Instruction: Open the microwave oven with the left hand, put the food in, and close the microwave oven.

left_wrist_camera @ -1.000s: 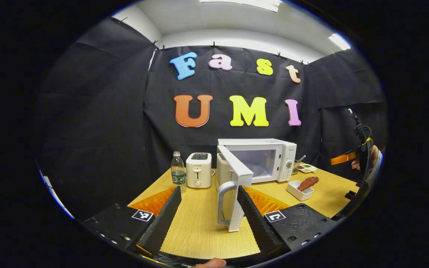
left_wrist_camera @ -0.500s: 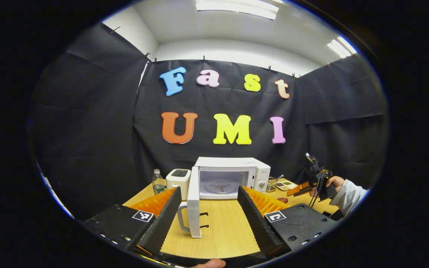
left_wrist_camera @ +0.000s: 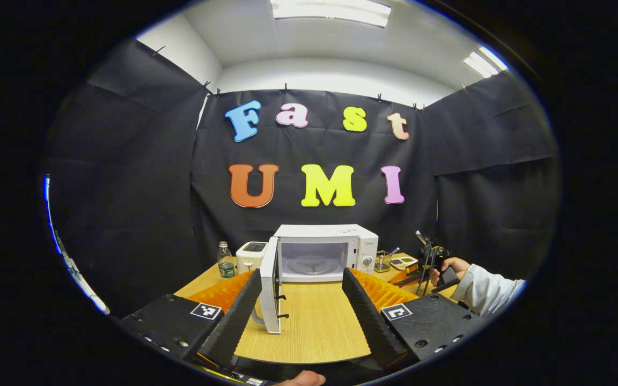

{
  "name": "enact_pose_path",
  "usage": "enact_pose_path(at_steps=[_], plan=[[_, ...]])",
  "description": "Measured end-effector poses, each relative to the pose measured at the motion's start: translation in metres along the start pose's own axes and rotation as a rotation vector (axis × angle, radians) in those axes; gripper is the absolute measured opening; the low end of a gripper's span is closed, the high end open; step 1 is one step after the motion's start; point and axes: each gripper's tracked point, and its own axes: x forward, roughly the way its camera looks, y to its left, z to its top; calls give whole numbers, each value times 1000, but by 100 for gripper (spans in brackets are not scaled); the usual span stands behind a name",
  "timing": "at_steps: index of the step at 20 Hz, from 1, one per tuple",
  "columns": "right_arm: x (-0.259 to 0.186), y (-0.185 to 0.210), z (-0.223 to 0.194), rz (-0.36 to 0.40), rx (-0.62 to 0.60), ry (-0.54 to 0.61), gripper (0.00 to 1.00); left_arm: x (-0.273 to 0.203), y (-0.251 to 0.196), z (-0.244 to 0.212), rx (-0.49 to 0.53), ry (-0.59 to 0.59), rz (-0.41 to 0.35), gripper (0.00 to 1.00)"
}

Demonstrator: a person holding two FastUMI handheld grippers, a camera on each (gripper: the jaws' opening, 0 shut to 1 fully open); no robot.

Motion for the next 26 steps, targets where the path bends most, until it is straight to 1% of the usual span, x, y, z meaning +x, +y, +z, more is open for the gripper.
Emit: enact_pose_path(at_steps=[1,2,3,4,5,6,7,8,9,12,16,19,21,22,24,26], plan=[[1,0,0,-10,-12,-10,44,-4,1,-1,-12,3,0,92],[3,1,-2,-16,-17,-10,43,-8,1,3,-21,-6,-3,92],[5,1,-3,-18,-10,-13,27,-11,2,5,-28,-15,-3,93],[6,0,-7,-17,9,-7,22,-14,5,5,-34,-15,-6,93],[6,2,-7,-10,25,-12,20,-17,7,6,-41,-14,-7,93],[3,4,-9,-10,13,-15,19,-19,12,12,-47,-30,0,93],[1,6,-11,-23,-16,-20,7,-22,17,16,-53,-41,4,93],[-1,9,-12,-39,-47,-30,7,-25,20,15,-62,-47,6,92],[-5,12,-15,-64,-88,-41,14,-28,23,17,-76,-57,10,93],[-20,23,-19,-157,-259,-97,13,-33,28,16,-104,-65,-9,93],[-43,47,-27,-259,-400,-170,13,-33,26,10,-94,-55,-35,92],[-63,70,-25,-322,-488,-277,12,-32,20,8,-82,-53,-53,93],[-75,80,-21,-406,-575,-377,13,-33,18,13,-63,-69,-56,92],[-77,89,-23,-436,-623,-421,13,-34,12,14,-51,-74,-66,92],[-75,112,-29,-445,-689,-484,12,-34,4,19,-50,-94,-84,93],[-67,134,-38,-423,-702,-518,13,-35,-9,17,-53,-90,-123,93]])
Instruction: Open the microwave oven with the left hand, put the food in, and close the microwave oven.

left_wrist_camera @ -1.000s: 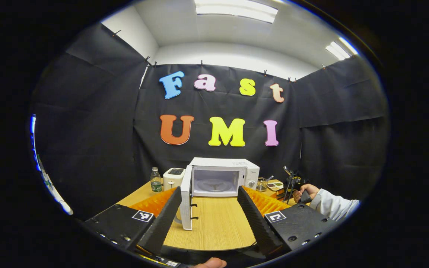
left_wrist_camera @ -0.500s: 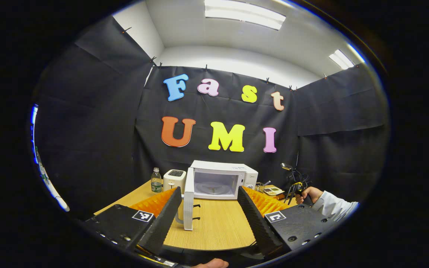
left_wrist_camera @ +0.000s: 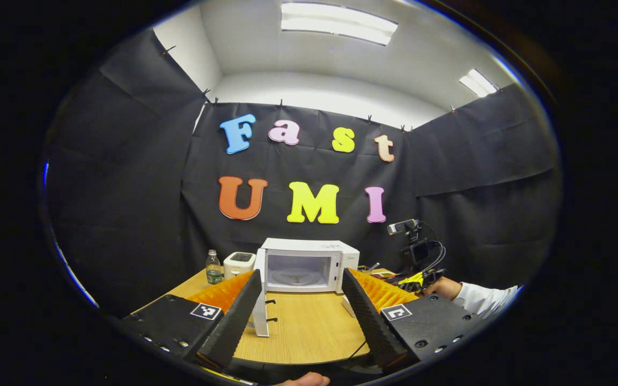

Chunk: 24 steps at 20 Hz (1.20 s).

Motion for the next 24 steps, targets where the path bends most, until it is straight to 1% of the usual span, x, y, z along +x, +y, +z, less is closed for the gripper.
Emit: enact_pose_path(at_steps=[2,3,6,10,13,16,22,24], plan=[[3,21,8,9,14,-39,13,3,-3,-7,15,15,-16,93],[6,28,13,7,16,-61,13,5,-1,-11,30,26,-11,92],[21,49,29,-3,35,-111,12,13,12,-18,57,48,29,92],[61,73,54,14,126,-152,13,28,30,-15,43,52,62,93],[105,84,68,28,255,-124,13,42,49,-11,36,50,105,93],[157,91,76,44,405,-83,13,60,58,-13,28,59,121,93],[260,86,67,-13,714,-9,12,90,86,-23,4,102,161,93],[289,92,60,-25,802,16,12,97,95,-32,-14,124,173,93]])
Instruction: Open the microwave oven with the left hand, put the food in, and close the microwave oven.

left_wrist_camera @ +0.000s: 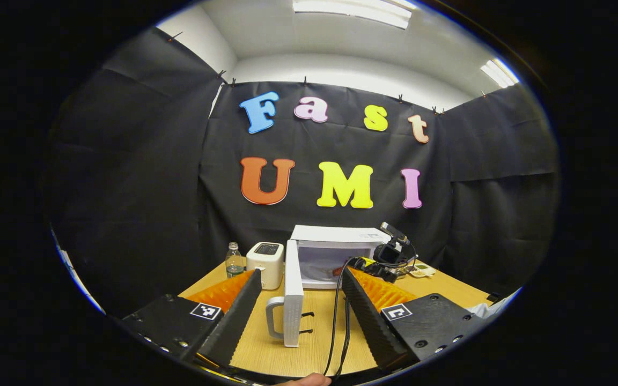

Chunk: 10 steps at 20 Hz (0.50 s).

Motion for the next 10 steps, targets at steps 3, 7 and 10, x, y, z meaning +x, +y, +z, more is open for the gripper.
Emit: enact_pose_path(at_steps=[3,7,10], plan=[[32,10,-8,9,140,-7,13,8,7,-7,-34,21,0,93],[61,12,-5,-19,166,-83,13,18,25,-12,-54,31,31,93],[83,16,-4,-30,166,-105,13,24,37,-20,-78,43,51,93]])
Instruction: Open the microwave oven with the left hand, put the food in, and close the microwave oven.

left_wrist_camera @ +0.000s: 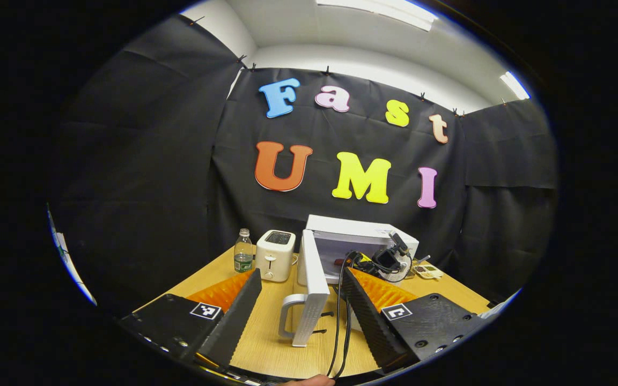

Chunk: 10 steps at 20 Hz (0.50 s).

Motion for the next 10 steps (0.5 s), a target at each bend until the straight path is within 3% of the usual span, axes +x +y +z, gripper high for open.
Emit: enact_pose_path(at_steps=[3,4,5,6,7,8,10], plan=[[10,1,0,-5,-60,-28,13,8,7,-11,-19,25,13,93],[11,3,0,-7,-88,-35,5,11,10,-13,-23,32,18,93],[13,5,1,-7,-107,-43,14,12,12,-15,-26,33,21,93],[14,4,1,-6,-123,-47,14,13,14,-15,-28,31,22,93],[16,4,1,-5,-149,-49,6,11,13,-17,-30,31,17,93],[18,5,2,-1,-185,-52,15,11,9,-18,-32,31,3,93],[19,4,1,-23,-275,-38,16,10,6,-16,-33,21,-16,93]])
